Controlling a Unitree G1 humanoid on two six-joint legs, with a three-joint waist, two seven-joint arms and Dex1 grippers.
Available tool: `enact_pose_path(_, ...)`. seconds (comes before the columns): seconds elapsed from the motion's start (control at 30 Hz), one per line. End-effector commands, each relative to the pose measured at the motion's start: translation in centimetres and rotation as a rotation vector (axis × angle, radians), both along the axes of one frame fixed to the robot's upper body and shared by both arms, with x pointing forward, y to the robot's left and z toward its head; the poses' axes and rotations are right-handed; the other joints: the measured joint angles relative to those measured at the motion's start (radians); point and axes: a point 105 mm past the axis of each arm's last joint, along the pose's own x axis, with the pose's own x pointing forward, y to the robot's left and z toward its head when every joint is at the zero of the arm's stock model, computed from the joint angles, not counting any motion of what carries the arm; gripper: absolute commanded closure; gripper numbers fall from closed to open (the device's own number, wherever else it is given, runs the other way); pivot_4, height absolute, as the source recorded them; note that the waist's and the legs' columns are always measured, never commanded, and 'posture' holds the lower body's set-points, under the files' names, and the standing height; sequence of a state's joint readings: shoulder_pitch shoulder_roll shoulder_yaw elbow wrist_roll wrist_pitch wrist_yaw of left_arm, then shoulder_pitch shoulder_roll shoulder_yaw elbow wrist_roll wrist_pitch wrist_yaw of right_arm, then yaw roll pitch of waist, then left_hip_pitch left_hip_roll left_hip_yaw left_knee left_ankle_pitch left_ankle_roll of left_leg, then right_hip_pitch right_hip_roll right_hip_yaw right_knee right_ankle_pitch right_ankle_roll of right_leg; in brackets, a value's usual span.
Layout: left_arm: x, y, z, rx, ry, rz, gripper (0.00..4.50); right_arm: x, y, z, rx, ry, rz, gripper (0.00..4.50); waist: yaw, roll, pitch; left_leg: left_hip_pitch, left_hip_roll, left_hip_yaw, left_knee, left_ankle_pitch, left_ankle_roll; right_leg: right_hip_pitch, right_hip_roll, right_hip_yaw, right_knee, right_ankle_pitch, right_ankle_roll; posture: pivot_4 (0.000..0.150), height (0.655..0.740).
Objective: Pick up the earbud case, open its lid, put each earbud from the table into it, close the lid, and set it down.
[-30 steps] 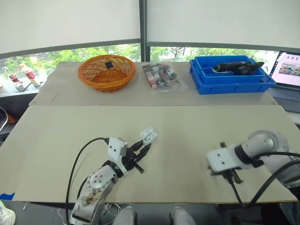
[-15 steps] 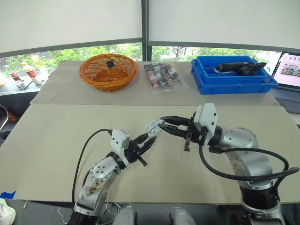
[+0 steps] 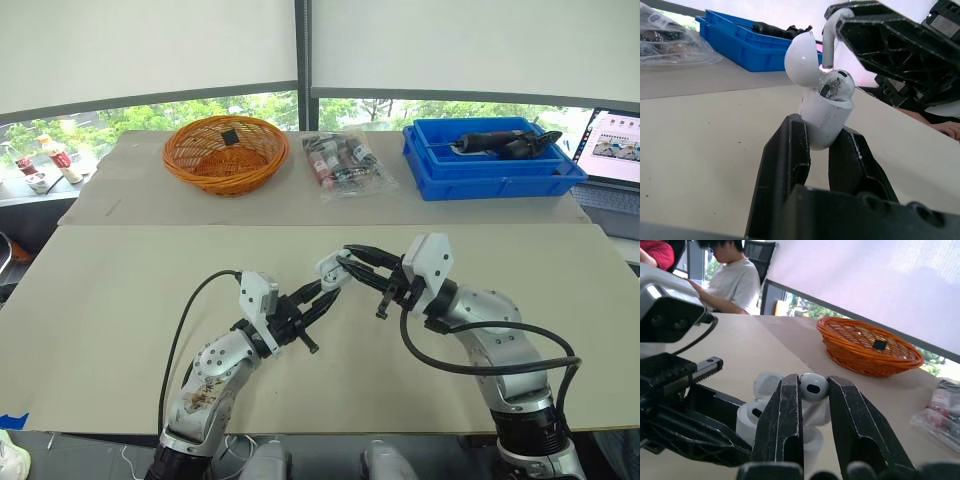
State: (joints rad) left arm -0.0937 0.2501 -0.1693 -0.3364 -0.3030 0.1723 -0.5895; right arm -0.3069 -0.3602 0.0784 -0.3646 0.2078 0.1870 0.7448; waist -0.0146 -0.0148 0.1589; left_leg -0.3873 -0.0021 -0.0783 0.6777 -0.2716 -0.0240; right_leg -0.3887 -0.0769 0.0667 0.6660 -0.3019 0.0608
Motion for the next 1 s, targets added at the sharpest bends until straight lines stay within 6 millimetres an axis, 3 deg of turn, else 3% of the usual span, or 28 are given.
enact_pose_path(0.03,-0.3,-0.1,1.5,-0.021,-0.059,-0.013,3.99,-0.3,-0.1,0.0,-0.028,-0.061,-0.007,4.12,0.000,0.000,0.000,0.000,0.000,0.000,0.000,0.000,0.000,0.000,0.000,0.000,0.000,0.000,0.000,0.150,0.7400)
enact_pose_path(0.4,-0.4,-0.1,1.5,-0.017,-0.067,-0.017,3.99,-0.8,0.3,-1.1,-0.126,-0.095,0.019,4.12,0.000,0.000,0.000,0.000,0.000,0.000,0.000,0.000,0.000,0.000,0.000,0.000,0.000,0.000,0.000,0.150,0.7400)
enact_pose_path(0.5,-0.4,-0.1,1.5,-0.013,-0.070,-0.019,3.99,-0.7,0.1,-1.0,-0.112,-0.077,0.007,2.69,0.000,0.000,0.000,0.000,0.000,0.000,0.000,0.000,0.000,0.000,0.000,0.000,0.000,0.000,0.000,0.150,0.7400)
enact_pose_path(0.67,-0.4,-0.1,1.4,-0.005,-0.066,-0.023,3.99,-1.0,-0.3,-0.1,-0.103,-0.083,0.019,1.01,0.001,0.000,0.000,0.000,0.000,0.000,0.000,0.000,0.000,0.000,0.000,0.000,0.000,0.000,0.000,0.150,0.7400)
enact_pose_path(0.73,-0.4,-0.1,1.2,-0.005,-0.057,-0.021,3.99,-1.3,-0.9,0.6,-0.095,-0.077,0.028,1.00,0.002,0.000,0.000,0.000,0.000,0.000,0.000,0.000,0.000,0.000,0.000,0.000,0.000,0.000,0.000,0.150,0.7400)
enact_pose_path(0.83,-0.2,-0.1,0.9,0.010,-0.039,-0.045,3.99,-1.8,-3.6,1.7,-0.116,-0.029,-0.005,1.00,0.007,0.000,0.000,-0.001,0.000,0.000,0.000,0.000,0.000,0.000,0.000,0.000,-0.001,0.000,0.000,0.150,0.7400)
enact_pose_path(1.0,-1.3,-1.4,-0.1,0.074,0.046,-0.303,3.99,-1.6,-8.3,2.3,-0.268,0.038,-0.118,1.00,0.004,0.000,0.000,0.000,0.000,0.003,0.000,0.000,0.000,0.001,0.000,0.000,-0.001,0.000,0.000,0.150,0.7400)
